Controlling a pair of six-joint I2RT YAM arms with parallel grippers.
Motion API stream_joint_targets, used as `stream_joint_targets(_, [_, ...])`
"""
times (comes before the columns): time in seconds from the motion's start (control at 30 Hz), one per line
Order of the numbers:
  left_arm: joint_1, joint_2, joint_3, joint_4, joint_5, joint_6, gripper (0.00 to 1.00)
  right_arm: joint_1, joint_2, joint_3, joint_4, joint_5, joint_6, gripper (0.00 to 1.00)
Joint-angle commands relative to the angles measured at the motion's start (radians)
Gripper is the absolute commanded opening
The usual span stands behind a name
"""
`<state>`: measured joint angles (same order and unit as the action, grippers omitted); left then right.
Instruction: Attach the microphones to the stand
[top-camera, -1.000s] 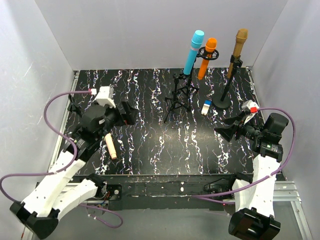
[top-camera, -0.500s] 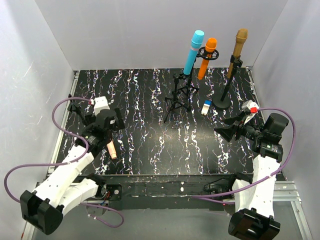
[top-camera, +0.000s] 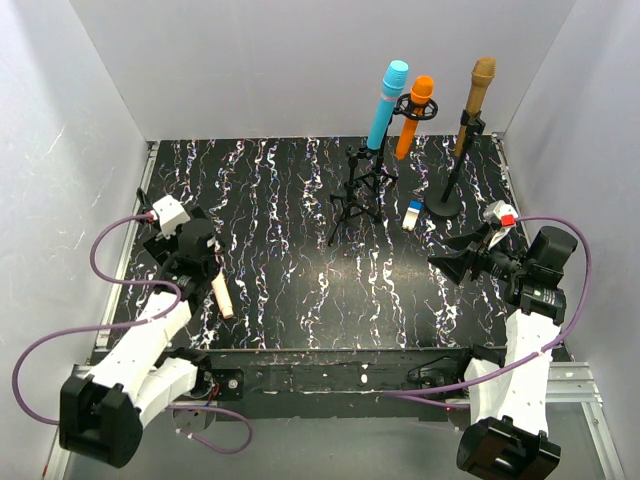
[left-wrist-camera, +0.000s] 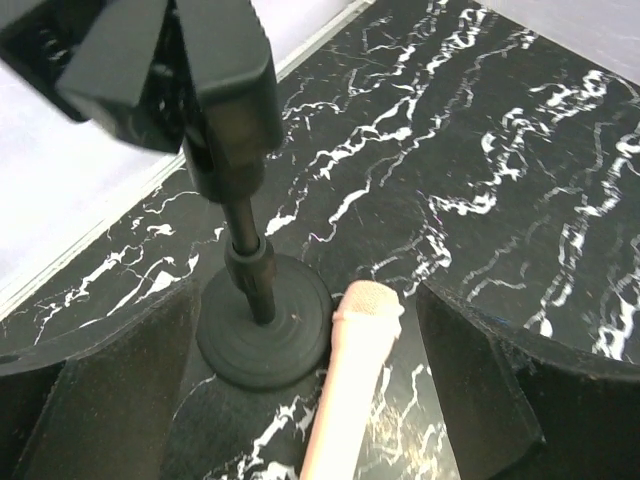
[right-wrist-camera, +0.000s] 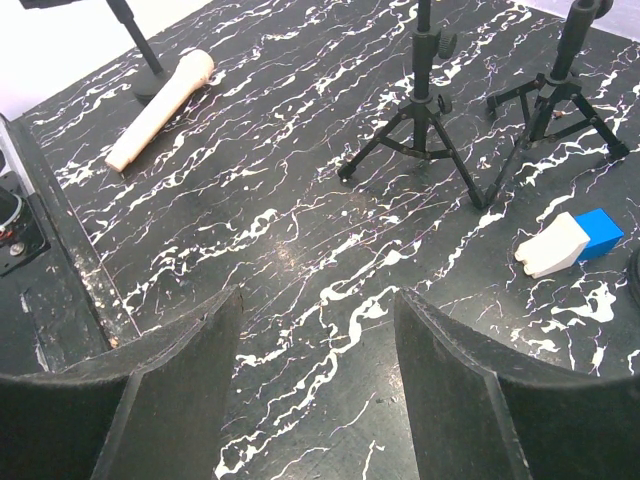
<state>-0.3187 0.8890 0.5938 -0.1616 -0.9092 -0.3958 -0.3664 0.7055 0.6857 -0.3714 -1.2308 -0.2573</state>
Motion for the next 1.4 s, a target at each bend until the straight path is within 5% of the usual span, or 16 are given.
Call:
stream_joint_targets(0.0, [0.079,0.105,-0.019,0.229,-0.019,0.064,0.88,-0.006,-0.009,0.017,0.014,-0.016,0.013,0.69])
stream_joint_targets(0.2, [0.187,0.203,-0.025,0.318,0.067,0.103,0.82,-0.006,-0.009,0.018,0.011,-0.018,0.012,0.69])
stream_joint_targets(0.47, [0.240,0.335,-0.019,0.451,0.104,0.169,0.60,-0.008,-0.009,0.015,0.014,-0.015,0.013,0.69])
stream_joint_targets(0.77, [0.259,0.354,-0.014,0.508,0.142,0.213,0.05,-0.011,-0.011,0.012,0.019,-0.010,0.015,0.69])
stream_joint_targets(0.83, [0.259,0.343,-0.011,0.498,0.170,0.206,0.00,-0.011,-0.011,0.012,0.019,-0.010,0.013,0.69])
stream_joint_targets(1.37, [0.259,0.277,0.024,0.470,0.529,0.278,0.00,-0.011,-0.008,0.008,0.025,-0.007,0.018,0.69])
